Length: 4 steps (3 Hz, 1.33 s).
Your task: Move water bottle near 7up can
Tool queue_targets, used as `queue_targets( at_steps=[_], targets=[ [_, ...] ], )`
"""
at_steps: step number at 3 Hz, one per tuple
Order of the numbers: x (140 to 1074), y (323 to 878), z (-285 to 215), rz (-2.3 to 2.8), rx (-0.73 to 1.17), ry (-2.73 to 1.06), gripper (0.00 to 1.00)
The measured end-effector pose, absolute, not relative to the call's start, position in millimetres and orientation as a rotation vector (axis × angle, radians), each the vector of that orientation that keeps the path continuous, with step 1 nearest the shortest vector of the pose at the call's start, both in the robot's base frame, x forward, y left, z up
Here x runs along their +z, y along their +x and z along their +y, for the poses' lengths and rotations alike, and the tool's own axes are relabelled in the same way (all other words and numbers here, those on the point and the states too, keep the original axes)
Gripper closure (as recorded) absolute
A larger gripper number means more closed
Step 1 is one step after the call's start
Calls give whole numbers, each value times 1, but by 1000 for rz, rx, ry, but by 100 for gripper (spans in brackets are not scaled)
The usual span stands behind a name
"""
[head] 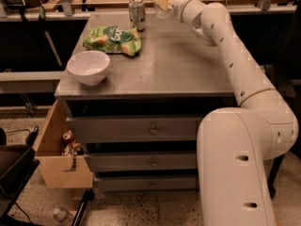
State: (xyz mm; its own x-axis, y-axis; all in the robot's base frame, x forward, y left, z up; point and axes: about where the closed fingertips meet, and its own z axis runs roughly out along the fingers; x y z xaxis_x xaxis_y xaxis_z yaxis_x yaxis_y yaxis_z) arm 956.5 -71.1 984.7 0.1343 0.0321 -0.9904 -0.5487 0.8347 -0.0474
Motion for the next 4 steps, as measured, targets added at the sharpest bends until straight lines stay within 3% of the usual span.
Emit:
queue_targets(
  at_steps=[2, 4],
  targets=[
    [939, 918, -64, 1462, 360, -522, 100],
    [889, 898, -52, 1533, 439, -460, 100]
  ],
)
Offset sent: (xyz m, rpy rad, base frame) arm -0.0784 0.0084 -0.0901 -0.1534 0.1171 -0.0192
